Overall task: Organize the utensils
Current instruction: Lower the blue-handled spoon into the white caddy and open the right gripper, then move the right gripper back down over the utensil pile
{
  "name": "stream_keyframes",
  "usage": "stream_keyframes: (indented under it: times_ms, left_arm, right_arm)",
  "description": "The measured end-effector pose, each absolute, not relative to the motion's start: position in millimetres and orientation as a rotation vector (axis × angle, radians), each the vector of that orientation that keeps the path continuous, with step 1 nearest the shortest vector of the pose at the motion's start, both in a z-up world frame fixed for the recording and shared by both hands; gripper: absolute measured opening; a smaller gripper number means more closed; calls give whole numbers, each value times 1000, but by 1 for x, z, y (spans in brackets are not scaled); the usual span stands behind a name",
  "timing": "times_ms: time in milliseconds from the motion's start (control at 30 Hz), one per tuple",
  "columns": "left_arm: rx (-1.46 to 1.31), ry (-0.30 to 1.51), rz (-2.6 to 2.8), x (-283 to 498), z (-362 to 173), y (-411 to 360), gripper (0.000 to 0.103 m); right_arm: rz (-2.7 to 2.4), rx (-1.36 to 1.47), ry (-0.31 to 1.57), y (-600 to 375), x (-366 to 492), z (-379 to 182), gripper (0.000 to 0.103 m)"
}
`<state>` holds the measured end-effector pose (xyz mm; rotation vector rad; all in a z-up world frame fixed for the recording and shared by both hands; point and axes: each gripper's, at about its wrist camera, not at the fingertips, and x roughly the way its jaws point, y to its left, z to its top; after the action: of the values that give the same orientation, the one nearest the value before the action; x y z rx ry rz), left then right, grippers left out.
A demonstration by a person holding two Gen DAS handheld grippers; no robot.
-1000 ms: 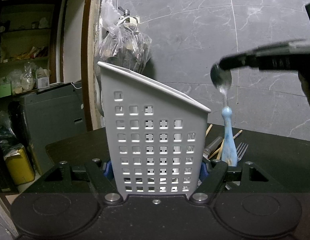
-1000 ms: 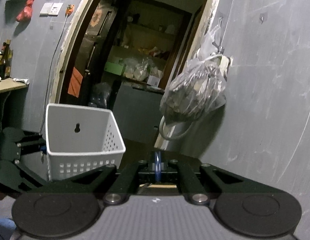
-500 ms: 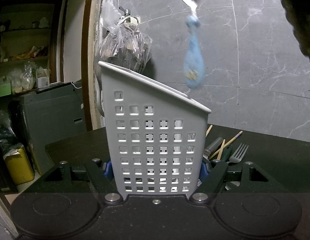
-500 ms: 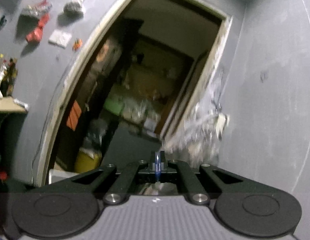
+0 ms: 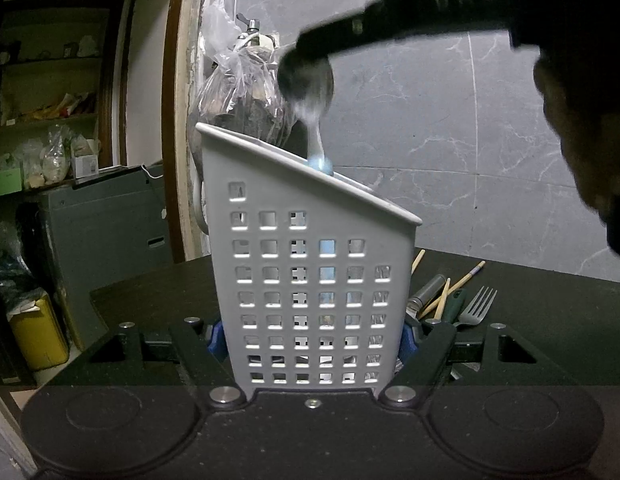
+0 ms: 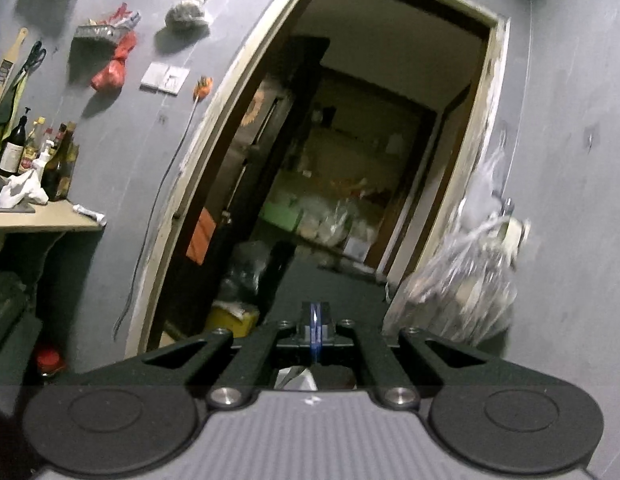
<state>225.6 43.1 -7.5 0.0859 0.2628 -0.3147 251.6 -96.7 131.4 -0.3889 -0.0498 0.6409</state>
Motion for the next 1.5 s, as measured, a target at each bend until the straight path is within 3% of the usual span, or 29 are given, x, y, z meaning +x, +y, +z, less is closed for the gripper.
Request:
stream_keyframes:
  times_ms: [500, 567, 733, 933, 1233, 1500]
  left_arm:
    - [88, 265, -310, 225, -8, 42, 76]
    - [86, 265, -309, 225, -8, 43, 76]
    - [86, 265, -309, 225, -8, 43, 76]
    - [86, 266, -308, 224, -8, 43, 76]
    - [91, 270, -299, 224, -7, 42, 76]
    - [92, 272, -298, 224, -7, 42, 76]
  right_arm:
    - [687, -340, 98, -109, 265, 97, 4]
    - [679, -302, 100, -119, 266, 101, 12]
    - [611, -261, 98, -147, 264, 105, 48]
    - [532, -195, 214, -187, 266, 88, 83]
    - [537, -15, 477, -232, 273, 32, 100]
    - [588, 50, 602, -230, 271, 1, 101]
